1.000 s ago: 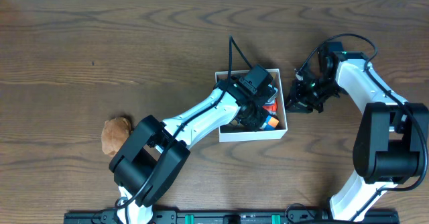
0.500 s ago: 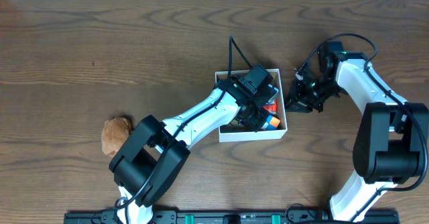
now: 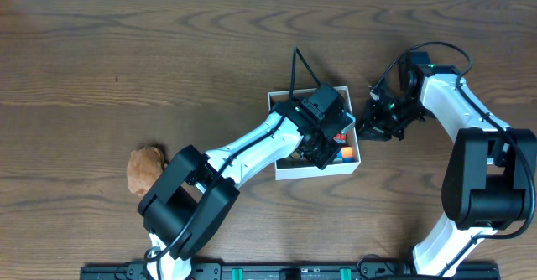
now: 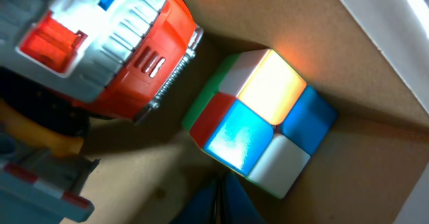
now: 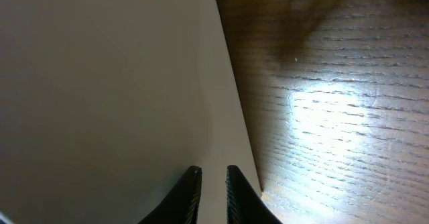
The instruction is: Pack container
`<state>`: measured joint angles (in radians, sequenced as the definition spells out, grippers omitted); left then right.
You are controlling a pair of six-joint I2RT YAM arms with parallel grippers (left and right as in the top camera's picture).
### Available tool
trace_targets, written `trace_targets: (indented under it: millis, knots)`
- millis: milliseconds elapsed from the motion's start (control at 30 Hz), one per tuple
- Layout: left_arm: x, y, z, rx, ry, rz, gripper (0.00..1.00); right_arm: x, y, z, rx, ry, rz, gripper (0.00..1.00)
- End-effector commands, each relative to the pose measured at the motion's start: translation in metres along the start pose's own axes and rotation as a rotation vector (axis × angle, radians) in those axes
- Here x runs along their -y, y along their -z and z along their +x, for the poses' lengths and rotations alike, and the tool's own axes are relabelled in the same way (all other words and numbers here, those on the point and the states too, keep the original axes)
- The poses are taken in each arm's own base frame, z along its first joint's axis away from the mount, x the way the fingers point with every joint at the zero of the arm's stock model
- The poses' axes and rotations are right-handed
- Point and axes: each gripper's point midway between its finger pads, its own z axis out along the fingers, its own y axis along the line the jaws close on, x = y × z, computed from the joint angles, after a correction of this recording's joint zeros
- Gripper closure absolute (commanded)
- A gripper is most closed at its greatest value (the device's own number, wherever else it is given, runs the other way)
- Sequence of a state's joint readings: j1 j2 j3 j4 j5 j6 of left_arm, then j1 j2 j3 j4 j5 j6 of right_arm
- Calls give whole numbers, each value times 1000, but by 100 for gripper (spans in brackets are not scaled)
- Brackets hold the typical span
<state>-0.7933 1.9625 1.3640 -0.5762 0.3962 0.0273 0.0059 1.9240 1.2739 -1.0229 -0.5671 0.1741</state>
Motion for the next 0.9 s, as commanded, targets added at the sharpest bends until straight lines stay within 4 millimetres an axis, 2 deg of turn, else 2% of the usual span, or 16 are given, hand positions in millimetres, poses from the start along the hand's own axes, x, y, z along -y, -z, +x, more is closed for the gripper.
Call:
trace_targets:
  millis: [0, 133, 233, 400, 567, 867]
  knots:
    - [-9, -4, 5, -12, -17, -53, 94, -7, -6, 4, -26, 19, -34, 84]
    - [-9, 2, 0, 6, -21, -63, 62, -7, -6, 4, -26, 19, -34, 84]
    - [-9, 6, -2, 15, -23, -68, 54, -7, -6, 4, -26, 19, -34, 84]
    - [-8, 9, -3, 13, -23, -69, 52, -7, -6, 4, -26, 19, -34, 84]
    - [-18, 14, 2, 0, -3, -104, 49, -7, -6, 4, -26, 19, -34, 84]
    - [-38, 50, 0, 36, 58, -128, 48, -7, -6, 4, -26, 19, -34, 84]
